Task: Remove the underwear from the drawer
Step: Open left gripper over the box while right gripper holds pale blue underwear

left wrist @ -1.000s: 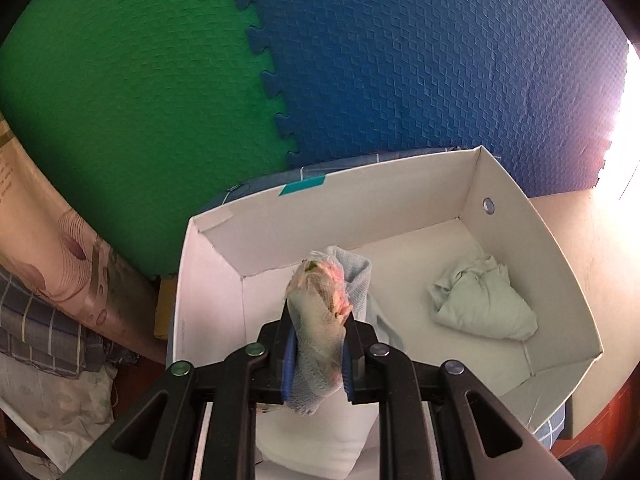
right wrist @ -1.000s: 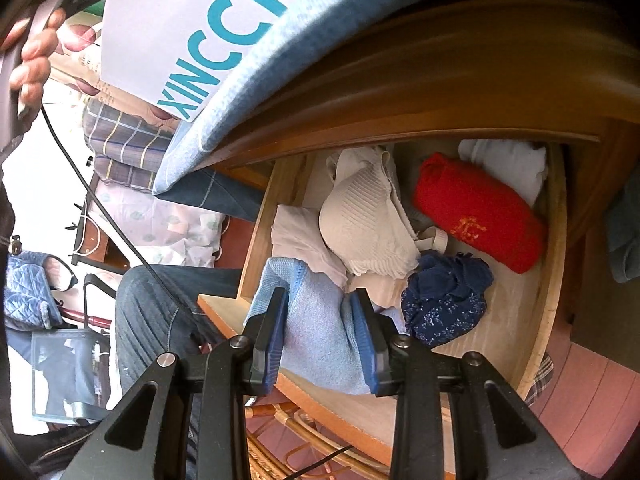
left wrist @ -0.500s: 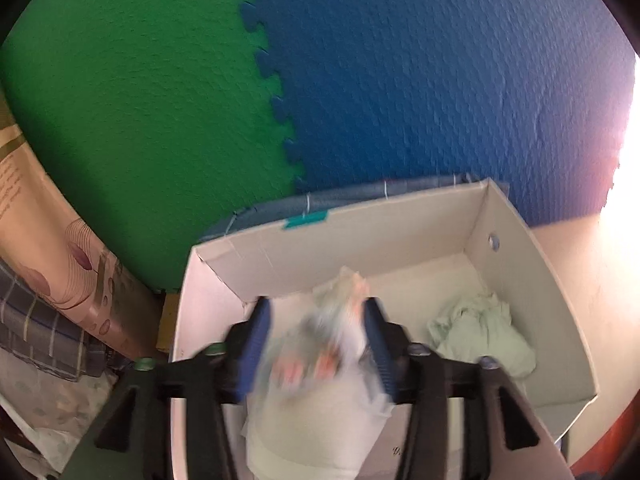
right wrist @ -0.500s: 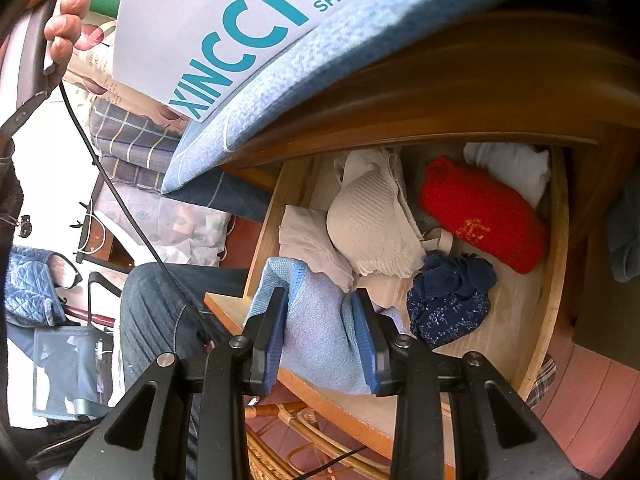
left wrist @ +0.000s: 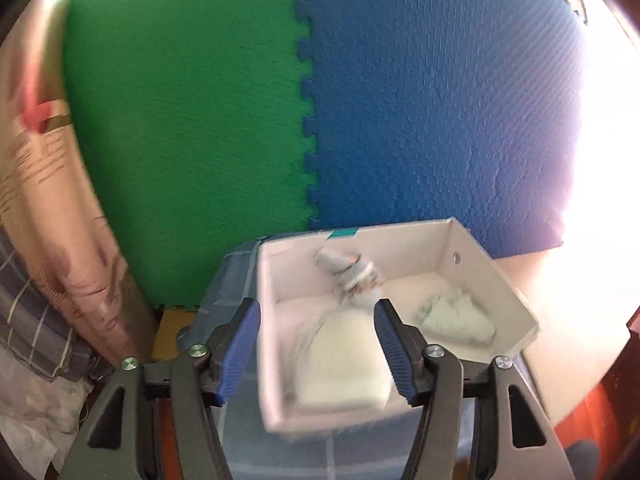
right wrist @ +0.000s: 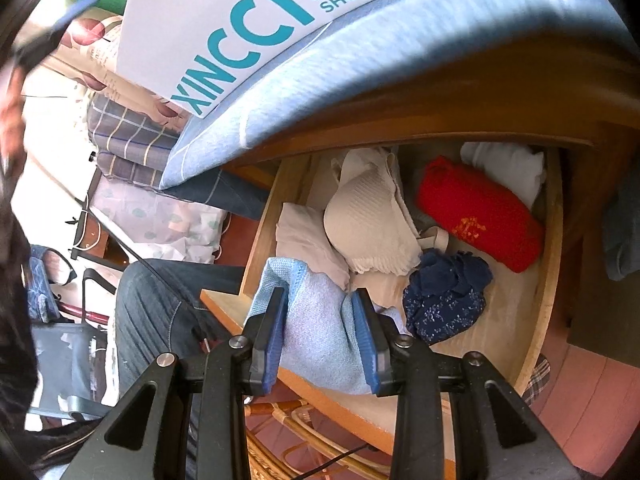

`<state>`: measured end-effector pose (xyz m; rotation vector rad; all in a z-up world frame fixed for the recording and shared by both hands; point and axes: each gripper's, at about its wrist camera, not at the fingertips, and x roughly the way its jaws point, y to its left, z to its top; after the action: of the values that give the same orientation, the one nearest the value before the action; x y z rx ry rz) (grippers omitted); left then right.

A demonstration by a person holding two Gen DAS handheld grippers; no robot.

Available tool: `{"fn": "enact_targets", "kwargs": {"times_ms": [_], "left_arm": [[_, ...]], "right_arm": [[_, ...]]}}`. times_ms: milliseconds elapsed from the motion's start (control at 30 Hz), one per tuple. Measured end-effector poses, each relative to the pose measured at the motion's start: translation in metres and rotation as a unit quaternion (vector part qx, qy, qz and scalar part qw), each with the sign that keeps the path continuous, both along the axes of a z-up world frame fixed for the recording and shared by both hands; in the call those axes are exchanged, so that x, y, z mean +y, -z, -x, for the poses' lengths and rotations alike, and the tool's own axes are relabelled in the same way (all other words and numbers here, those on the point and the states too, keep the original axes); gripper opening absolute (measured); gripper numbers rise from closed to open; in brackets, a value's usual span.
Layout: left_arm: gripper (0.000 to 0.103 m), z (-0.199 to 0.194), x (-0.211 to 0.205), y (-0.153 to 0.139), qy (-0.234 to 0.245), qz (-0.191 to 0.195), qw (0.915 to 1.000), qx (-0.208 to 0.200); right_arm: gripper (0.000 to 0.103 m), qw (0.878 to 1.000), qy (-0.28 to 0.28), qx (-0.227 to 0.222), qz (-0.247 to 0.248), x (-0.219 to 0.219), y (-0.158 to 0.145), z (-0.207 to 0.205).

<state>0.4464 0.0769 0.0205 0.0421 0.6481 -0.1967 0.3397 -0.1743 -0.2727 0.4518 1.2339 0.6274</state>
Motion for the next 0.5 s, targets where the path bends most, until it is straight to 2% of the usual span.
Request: {"fn": "enact_targets", "kwargs": {"times_ms": [100,167,233,267,400,500], "left_arm": [[0.064,0.032,0.03,0.024,-0.022,-0.001,0.9998,0.0],[0.064,0.048,0.052,0.049,-0.039,0.005,0.9991,0.014],[0.065,0.059,0.07,0.077,-0.056,-0.005,0.998,0.03],[0.065,0.062,0.076,0.089,-0.067,-0.008,0.997,0.038],[0.064,0.072,0.101,0.14,-0.099,0.019,0.9911,0.086],[0.065,0.073,0.105,0.168,-0.101,0.023,0.9882,0.113]], "right_arm": [[0.032,1.0,0.0,0.002,0.008,0.003,0.002,0.004],[0.032,1.0,0.001,0.007,0.012,0.003,0.006,0.008],[0.032,1.0,0.003,0.011,0.019,0.005,0.01,0.009],[0.032,1.0,0.003,0.013,0.022,0.005,0.012,0.009],[0.032,0.999,0.01,0.01,0.037,0.004,0.012,0.007],[0.032,0.999,0.012,0.002,0.048,0.005,0.002,0.011]]}}
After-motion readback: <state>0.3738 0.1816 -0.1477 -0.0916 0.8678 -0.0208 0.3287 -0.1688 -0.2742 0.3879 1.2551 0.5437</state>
